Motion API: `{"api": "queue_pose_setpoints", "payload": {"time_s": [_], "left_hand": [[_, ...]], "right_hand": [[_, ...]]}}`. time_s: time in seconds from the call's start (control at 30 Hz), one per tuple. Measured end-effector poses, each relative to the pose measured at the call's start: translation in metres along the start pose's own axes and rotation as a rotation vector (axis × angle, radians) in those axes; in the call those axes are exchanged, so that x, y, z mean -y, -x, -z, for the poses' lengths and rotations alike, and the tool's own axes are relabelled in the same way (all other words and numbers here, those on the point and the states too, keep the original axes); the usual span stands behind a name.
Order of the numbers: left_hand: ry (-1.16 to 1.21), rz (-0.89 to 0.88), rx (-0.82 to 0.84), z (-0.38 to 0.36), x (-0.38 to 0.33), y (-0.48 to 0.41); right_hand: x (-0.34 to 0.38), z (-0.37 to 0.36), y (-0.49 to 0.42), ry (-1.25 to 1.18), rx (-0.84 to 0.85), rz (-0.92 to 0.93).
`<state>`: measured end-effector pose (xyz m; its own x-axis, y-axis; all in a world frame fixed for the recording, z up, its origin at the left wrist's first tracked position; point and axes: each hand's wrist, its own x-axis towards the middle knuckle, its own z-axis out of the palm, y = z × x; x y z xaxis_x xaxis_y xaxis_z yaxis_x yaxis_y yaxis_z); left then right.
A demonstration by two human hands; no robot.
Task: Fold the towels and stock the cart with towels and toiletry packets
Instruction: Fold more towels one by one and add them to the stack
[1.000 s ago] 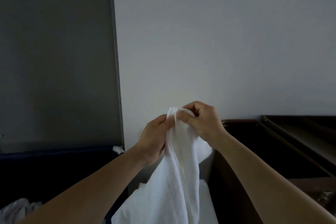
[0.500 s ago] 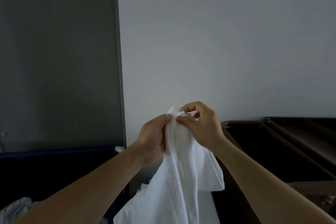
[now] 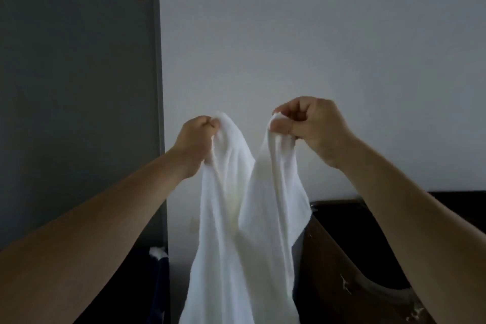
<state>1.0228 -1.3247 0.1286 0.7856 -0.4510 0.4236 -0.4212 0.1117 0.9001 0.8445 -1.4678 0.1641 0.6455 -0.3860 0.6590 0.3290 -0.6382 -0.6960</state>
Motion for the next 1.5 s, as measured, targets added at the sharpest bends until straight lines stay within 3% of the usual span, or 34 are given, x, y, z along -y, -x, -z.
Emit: {"api": "queue_pose_setpoints", "payload": {"time_s": [0.1,0.2,0.37,0.53,0.67,0.83,0.93,1.07,1.2,1.3,1.5], "left_hand": [[-0.064,-0.107,0.04,-0.015,-0.012,0.016],[0.011,-0.159,0.068,-0.036,-0.018,0.04],[0.162,-0.083,0.164,-0.047,-0.006,0.069],[0.106,-0.053,0.378,-0.035,0.011,0.081],[-0.073,-0.143,0.245,-0.033,0.017,0.079],[-0.008,-0.169,0.299,-0.027,0.019,0.067],[0.117,-0.145,0.235,-0.025,0.008,0.049],[0.372,-0.172,0.306,-0.021,-0.028,0.016],[0.438,-0.191,0.34,-0.012,-0.042,-0.005],[0.507,-0.191,0.316,-0.011,-0.043,-0.014],[0.504,-0.162,0.21,-0.016,-0.041,-0.019]], "right_hand": [[0.005,0.008,-0.006,-0.22,-0.072,0.01],[-0.002,-0.008,0.001,-0.089,0.087,-0.113],[-0.015,-0.018,0.01,-0.036,0.117,-0.173],[-0.028,-0.024,0.016,-0.022,0.155,-0.19],[-0.041,-0.03,0.019,-0.113,0.182,-0.224],[-0.059,-0.026,0.037,-0.288,0.152,-0.252],[-0.077,-0.019,0.058,-0.089,0.041,-0.218],[-0.103,0.002,0.088,0.024,0.087,-0.176],[-0.127,0.035,0.101,0.3,0.01,-0.077],[-0.148,0.049,0.104,0.484,0.09,-0.093],[-0.169,0.045,0.111,0.356,0.251,-0.284]]}}
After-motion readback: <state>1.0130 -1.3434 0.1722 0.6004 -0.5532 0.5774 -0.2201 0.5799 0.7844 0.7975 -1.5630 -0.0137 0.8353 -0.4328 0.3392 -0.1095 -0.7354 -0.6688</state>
